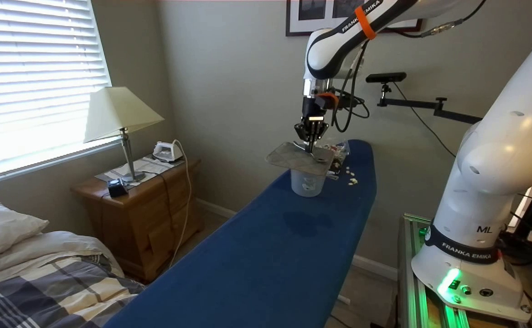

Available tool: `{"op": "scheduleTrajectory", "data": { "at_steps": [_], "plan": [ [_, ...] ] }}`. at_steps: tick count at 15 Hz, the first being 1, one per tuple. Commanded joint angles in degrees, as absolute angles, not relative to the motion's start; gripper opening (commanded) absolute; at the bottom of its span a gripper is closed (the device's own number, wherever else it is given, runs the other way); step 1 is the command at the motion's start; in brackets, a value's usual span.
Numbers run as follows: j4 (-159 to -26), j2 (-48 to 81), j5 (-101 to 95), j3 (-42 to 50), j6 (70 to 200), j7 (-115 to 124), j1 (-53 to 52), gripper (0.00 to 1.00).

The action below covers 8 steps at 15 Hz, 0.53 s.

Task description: Put the grey item on the jar put the spoon on top of it

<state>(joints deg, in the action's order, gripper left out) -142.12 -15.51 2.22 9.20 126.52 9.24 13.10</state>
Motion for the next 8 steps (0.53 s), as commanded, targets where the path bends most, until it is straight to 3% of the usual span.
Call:
{"op": "scheduleTrajectory", "data": {
  "at_steps": [1,2,3,5,8],
  "plan": [
    [-140.2,-13.4,4.6,10.5,126.7,6.5,12.4,0.02],
    [-139.9,-13.1,4.8,10.6,126.5,6.2,12.3,0.02],
    [-139.8,-12.9,4.7,10.7,126.6,6.1,12.4,0.32],
    [-139.5,-12.6,4.8,10.8,126.5,5.9,12.4,0.38],
    [-139.3,-12.5,5.0,10.7,126.5,5.7,12.3,0.60]
  ]
}}
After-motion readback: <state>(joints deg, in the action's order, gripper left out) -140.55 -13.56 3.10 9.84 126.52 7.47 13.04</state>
